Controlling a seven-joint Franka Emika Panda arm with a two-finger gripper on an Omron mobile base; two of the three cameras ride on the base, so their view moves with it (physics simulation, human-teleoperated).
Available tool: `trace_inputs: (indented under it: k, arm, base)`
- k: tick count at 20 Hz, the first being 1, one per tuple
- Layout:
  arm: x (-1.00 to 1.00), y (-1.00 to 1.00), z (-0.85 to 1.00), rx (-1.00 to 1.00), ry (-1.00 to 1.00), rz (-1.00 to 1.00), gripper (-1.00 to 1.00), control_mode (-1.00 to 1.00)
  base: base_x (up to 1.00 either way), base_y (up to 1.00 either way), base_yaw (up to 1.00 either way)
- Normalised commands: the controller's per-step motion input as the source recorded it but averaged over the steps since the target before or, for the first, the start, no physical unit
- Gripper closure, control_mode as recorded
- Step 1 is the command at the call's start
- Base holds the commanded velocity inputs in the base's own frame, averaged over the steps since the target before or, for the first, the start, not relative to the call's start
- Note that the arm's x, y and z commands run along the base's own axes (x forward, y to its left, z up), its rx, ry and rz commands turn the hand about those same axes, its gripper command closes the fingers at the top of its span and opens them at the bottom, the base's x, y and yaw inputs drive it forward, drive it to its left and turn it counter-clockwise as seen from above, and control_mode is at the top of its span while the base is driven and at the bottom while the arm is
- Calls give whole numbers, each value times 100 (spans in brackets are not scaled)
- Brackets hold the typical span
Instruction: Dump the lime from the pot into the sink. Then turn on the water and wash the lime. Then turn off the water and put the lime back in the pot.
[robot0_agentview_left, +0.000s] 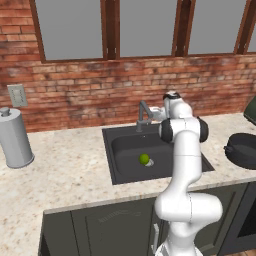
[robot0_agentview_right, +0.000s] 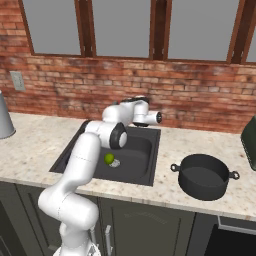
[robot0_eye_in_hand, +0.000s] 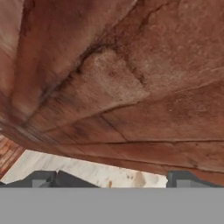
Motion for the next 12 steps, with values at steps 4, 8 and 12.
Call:
trace_inputs:
  k: [4,8,12]
  arm:
    - [21,16,-35,0,0,0,100,-100]
    - [22,2,-36,0,0,0,100,-100]
    - [22,0,-33,0,0,0,100,-100]
  base:
    - [0,0,0]
    - [0,0,0]
    - [0,0,0]
